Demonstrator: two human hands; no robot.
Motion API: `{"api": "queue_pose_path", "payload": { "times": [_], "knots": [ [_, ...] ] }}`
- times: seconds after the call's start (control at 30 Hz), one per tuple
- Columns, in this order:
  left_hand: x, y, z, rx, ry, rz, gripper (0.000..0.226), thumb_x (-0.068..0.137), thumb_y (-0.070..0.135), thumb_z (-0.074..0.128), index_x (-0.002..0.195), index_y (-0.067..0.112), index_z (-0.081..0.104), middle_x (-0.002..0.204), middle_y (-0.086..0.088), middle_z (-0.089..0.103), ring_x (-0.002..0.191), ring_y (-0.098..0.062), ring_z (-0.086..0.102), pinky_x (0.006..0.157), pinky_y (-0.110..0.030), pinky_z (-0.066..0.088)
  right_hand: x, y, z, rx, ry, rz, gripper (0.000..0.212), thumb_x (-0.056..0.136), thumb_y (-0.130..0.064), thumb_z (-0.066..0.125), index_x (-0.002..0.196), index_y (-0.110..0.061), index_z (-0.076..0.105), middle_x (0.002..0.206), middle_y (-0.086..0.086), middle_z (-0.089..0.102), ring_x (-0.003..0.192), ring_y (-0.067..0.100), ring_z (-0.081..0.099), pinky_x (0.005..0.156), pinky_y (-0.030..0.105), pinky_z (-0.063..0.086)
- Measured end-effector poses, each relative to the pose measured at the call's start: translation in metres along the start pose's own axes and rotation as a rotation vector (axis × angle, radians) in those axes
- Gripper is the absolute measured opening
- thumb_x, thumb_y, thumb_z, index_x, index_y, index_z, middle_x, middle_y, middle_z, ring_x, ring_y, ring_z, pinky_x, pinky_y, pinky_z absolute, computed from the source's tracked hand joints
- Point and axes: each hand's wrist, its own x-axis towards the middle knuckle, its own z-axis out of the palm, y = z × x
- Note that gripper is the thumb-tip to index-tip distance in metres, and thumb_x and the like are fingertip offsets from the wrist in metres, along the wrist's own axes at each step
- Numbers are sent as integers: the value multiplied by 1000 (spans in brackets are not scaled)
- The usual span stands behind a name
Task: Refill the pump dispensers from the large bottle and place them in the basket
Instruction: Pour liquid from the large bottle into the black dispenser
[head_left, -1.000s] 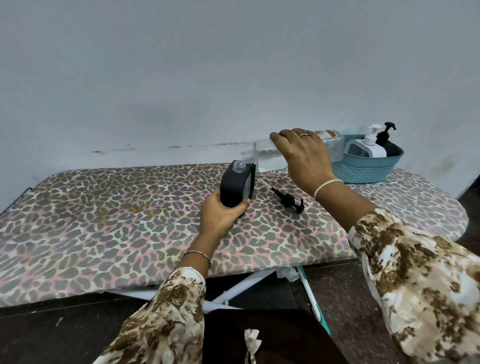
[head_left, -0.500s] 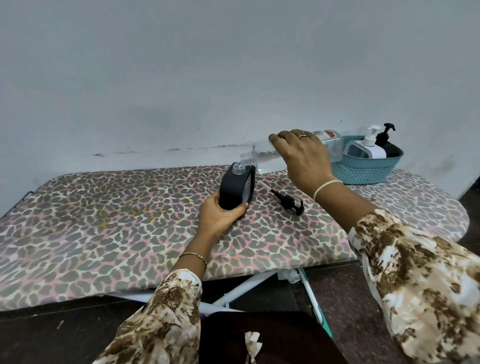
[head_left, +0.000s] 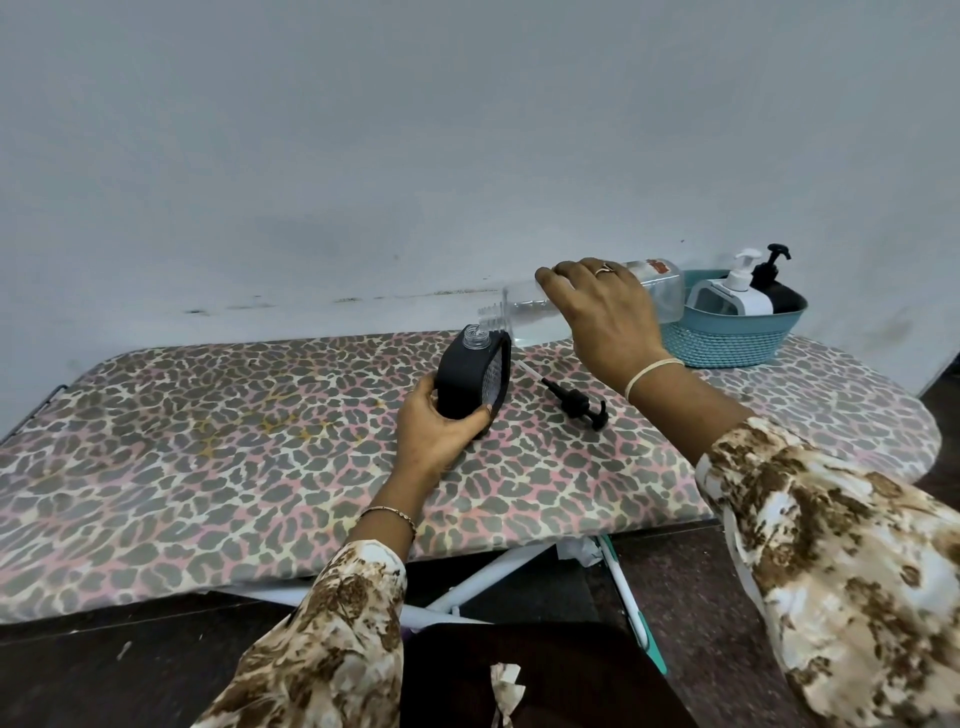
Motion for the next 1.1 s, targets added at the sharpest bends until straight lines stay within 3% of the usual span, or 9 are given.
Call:
{"api": "queue_pose_path", "payload": {
  "times": [0.07,0.13,0.23,0.3,0.8,1.1],
  "knots": [
    [-1,0,0,2,5,5,56,71,12,82,119,20,53,106,-5,68,87,-26,70,76,-38,60,0,0,0,-3,-4,3,63,63,9,66,122,-10,53,112,13,64,93,33,61,83,39,48],
    [-2,1,0,1,6,14,56,72,10,81,120,17,54,105,-1,66,89,-18,68,76,-27,59,-1,0,0,-2,-10,4,63,64,9,65,123,-10,52,112,13,64,95,33,61,84,39,47],
    [-2,3,0,-14,2,-2,52,74,6,80,120,12,56,102,2,64,77,3,62,61,-8,51,-1,-1,-1,-9,-17,1,63,65,9,65,124,-10,52,112,13,63,95,32,61,85,40,47],
    [-1,3,0,-21,2,-17,50,75,3,78,120,8,56,99,2,64,70,8,59,56,-4,46,0,-1,-1,-15,-18,-3,65,63,9,67,123,-10,52,111,13,64,93,32,61,84,39,47],
    [-1,3,-1,-8,6,-30,50,74,4,78,120,5,58,100,0,64,73,6,58,55,-3,45,0,0,-4,-19,-6,-15,63,63,10,64,122,-10,52,110,12,64,94,32,60,84,39,47],
    [-2,4,0,-25,-3,-63,51,76,4,77,121,3,56,99,0,63,56,13,60,50,-4,44,1,-1,-5,-30,-14,-27,64,63,10,65,123,-10,51,110,13,63,93,33,60,84,40,47]
  ]
}}
